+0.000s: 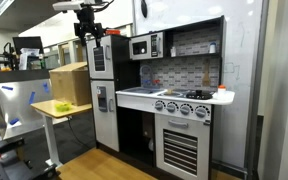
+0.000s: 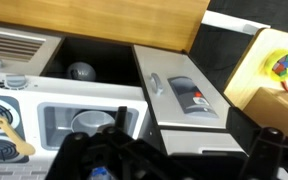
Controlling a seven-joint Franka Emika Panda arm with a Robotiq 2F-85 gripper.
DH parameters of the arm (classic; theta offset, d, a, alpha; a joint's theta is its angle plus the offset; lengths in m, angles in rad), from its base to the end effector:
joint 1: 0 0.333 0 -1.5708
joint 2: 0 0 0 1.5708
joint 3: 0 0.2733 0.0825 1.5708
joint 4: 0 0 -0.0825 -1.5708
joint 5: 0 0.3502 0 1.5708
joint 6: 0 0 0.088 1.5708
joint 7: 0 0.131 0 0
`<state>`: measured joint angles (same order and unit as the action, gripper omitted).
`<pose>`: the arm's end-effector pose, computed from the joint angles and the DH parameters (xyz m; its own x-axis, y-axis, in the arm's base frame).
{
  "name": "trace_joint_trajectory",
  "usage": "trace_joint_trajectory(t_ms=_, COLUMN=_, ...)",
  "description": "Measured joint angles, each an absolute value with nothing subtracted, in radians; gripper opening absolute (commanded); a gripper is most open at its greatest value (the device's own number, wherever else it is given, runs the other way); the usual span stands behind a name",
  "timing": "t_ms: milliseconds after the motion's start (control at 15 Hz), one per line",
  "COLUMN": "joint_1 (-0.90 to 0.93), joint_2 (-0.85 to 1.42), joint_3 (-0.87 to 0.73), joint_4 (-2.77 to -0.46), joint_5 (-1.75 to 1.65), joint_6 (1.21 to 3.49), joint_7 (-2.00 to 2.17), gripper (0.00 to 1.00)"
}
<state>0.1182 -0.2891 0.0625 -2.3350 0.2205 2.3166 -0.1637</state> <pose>0.4614 0.0929 0.4293 0.9414 0.1874 0.2803 0.2314 -0.9637 -0.1331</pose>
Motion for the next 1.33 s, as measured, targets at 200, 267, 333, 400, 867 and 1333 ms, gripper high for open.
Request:
trace_joint_trajectory(t_ms=200, joint_1=0.151, joint_2=-0.267, joint_3=0.095, joint_4=-2.368, joint_5=0.223, joint_6=2.529, joint_7=-0.106, gripper=1.00)
trace_joint_trajectory(t_ms=267, joint_1=0.156, joint_2=-0.243, joint_3=0.102, joint_4=-2.369, joint_5=0.223, joint_6=2.584, joint_7=-0.092, gripper=1.00)
trace_joint_trajectory(t_ms=333, joint_1=0.159, joint_2=-0.212, joint_3=0.109, joint_4=-2.367, joint_5=0.219, joint_6=2.635, joint_7=-0.079, gripper=1.00)
trace_joint_trajectory(t_ms=400, joint_1=0.161, joint_2=-0.178, joint_3=0.117, joint_4=-2.364, joint_5=0.215, joint_6=2.683, joint_7=-0.068, gripper=1.00)
trace_joint_trajectory(t_ms=867, joint_1=0.175, joint_2=-0.029, joint_3=0.151, joint_4=-2.310, joint_5=0.174, joint_6=2.824, joint_7=-0.011, gripper=1.00)
trace_joint_trajectory(t_ms=1333, joint_1=0.177, joint_2=-0.033, joint_3=0.152, joint_4=-2.311, joint_5=0.176, joint_6=2.824, joint_7=-0.012, gripper=1.00)
